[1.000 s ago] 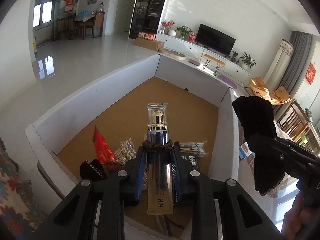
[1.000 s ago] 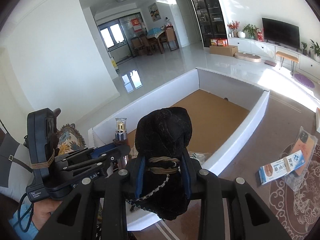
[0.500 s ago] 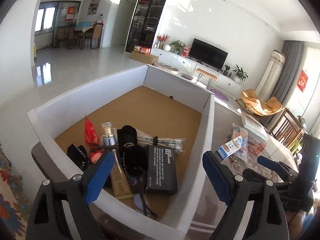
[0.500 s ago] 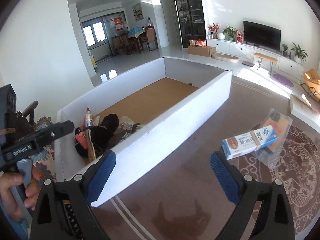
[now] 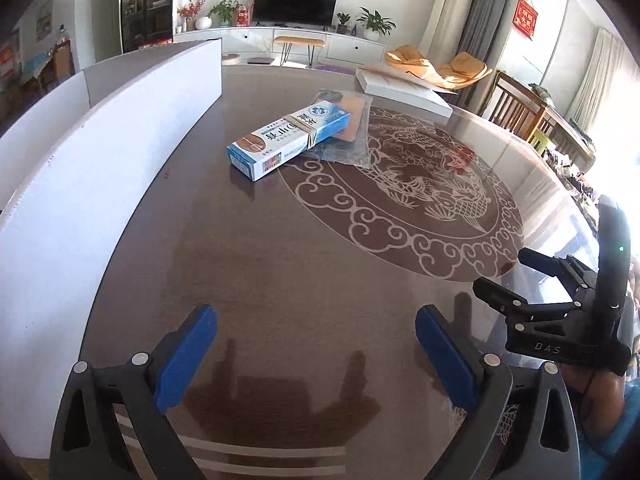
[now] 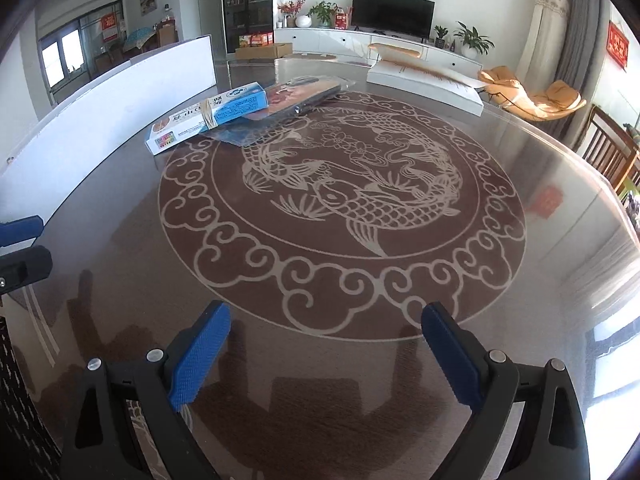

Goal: Organize objects
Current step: 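Bring both tools back over the table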

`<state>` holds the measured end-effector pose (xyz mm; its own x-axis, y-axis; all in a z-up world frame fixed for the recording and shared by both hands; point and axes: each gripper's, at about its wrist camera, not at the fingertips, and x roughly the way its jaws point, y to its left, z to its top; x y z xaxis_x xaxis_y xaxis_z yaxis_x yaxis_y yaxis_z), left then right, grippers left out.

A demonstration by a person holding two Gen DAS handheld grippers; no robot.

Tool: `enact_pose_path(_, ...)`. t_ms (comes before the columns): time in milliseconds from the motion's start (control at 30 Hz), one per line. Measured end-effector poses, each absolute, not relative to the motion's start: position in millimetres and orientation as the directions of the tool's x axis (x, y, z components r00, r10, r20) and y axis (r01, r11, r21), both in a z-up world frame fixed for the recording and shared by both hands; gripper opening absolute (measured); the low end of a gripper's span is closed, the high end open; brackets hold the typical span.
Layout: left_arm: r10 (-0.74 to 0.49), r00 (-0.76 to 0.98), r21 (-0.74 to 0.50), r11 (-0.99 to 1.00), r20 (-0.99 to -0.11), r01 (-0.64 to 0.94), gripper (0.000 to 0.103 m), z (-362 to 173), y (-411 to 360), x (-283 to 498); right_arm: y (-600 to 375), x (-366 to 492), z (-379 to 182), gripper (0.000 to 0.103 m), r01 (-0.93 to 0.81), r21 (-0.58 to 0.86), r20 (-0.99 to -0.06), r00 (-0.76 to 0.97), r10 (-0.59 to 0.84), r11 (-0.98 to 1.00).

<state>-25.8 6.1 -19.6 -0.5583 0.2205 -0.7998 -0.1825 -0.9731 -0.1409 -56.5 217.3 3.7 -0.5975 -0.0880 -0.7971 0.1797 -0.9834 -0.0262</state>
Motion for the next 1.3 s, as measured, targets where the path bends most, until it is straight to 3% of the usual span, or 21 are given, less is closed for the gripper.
enact_pose_path(600, 0.142, -0.558, 0.010, -0.966, -0.818, -0.260, 0.102, -47.2, 37.3, -34.6, 217.3, -65.7, -5.1, 0.103, 0.136, -0.010, -0.815, -0.575, -0.070, -0.991)
enact_pose_path(1300, 0.146, -0.561, 0.006, -0.965, -0.815, -0.261, 0.103, -48.8, 38.0, -32.6, 217.2, -66.1, -5.3, 0.103, 0.135, -0.010, -0.815, -0.575, -0.070, -0.991)
